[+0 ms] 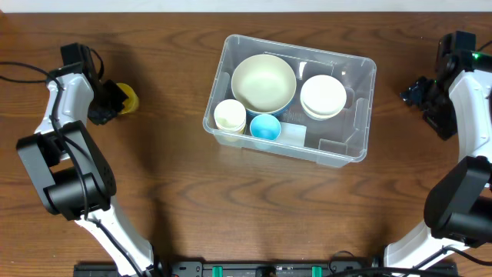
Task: Pack container
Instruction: 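Grasp the yellow cup rim with the left gripper and lift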
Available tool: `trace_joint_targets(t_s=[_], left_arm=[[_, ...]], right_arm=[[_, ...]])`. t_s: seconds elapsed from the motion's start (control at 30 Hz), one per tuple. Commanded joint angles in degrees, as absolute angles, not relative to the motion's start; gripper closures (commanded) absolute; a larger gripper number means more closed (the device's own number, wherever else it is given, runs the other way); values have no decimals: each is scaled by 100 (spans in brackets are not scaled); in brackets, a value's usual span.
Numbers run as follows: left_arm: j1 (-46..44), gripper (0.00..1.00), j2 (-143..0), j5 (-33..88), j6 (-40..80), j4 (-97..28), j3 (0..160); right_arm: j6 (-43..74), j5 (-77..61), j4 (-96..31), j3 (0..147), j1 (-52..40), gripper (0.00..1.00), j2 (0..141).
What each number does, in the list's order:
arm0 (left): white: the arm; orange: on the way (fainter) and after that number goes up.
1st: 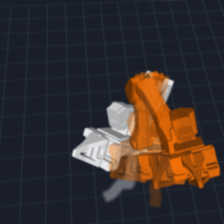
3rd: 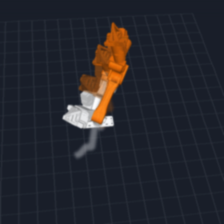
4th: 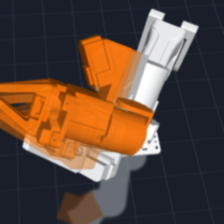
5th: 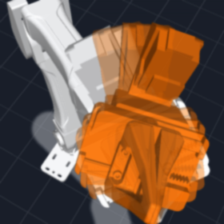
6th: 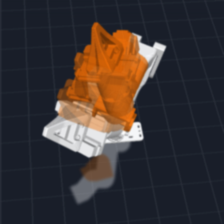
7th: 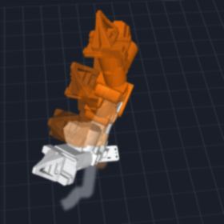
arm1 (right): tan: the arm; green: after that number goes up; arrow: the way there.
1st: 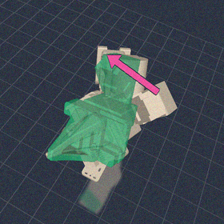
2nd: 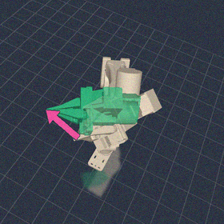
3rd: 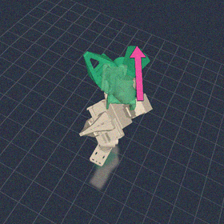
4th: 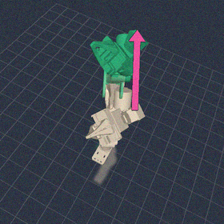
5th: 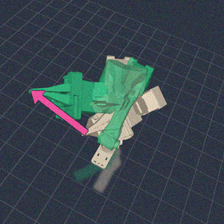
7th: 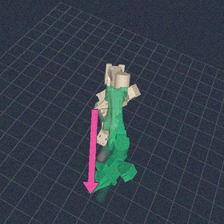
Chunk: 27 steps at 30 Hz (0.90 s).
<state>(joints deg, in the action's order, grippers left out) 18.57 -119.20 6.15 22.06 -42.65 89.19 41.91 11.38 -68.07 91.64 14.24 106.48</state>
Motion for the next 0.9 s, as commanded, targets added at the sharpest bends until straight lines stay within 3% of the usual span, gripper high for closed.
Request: trace_joint_targets(t_s=[0.0, 0.27, 0.53, 0.73, 0.87], left_arm=[[1870, 94, -11813, 607, 2150, -4322, 8901], [1868, 94, -10600, 1107, 2102, -4320, 8908], [1406, 94, -8095, 3022, 1420, -4071, 8910], [-425, 94, -6810, 2880, -54, -4320, 8908], [-1848, 94, -6810, 1612, -200, -4480, 8906]], right_arm=[[4281, 1197, -6810, 9148, 1463, 1, 10578], [4281, 1197, -6810, 9148, 1463, 1, 10578], [4281, 1197, -6810, 9148, 1463, 1, 10578], [4281, 1197, -6810, 9148, 1463, 1, 10578], [4281, 1197, -6810, 9148, 1463, 1, 10578]])
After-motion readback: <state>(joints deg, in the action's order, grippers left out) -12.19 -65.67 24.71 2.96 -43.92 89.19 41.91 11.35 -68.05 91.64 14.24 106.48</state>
